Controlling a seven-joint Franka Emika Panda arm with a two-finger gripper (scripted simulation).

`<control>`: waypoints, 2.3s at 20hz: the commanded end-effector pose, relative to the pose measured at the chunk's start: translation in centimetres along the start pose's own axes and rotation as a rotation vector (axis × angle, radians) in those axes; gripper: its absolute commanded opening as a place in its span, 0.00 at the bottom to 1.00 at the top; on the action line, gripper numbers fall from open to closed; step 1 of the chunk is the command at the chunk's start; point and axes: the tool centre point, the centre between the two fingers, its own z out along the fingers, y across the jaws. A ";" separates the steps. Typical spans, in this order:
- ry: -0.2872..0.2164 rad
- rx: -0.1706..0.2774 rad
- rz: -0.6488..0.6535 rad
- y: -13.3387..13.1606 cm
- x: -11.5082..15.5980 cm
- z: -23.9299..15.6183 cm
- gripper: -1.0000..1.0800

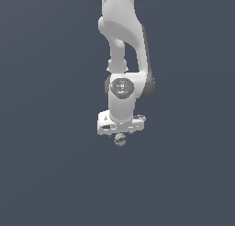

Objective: Pick up the object and move it to a goal position.

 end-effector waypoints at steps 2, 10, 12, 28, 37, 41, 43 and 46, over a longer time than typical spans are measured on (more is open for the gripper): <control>-0.001 0.002 -0.006 0.1 0.3 0.7 0.96; -0.002 0.002 -0.005 0.1 0.2 1.6 0.96; -0.001 0.002 -0.006 0.1 0.2 2.5 0.96; -0.001 0.002 -0.006 0.1 0.3 5.8 0.00; -0.001 0.002 -0.006 0.0 0.2 5.6 0.00; -0.001 0.002 -0.006 -0.6 -0.1 4.7 0.00; -0.001 0.002 -0.006 -1.0 -0.3 4.0 0.00; -0.001 0.002 -0.006 -1.9 -0.8 2.6 0.00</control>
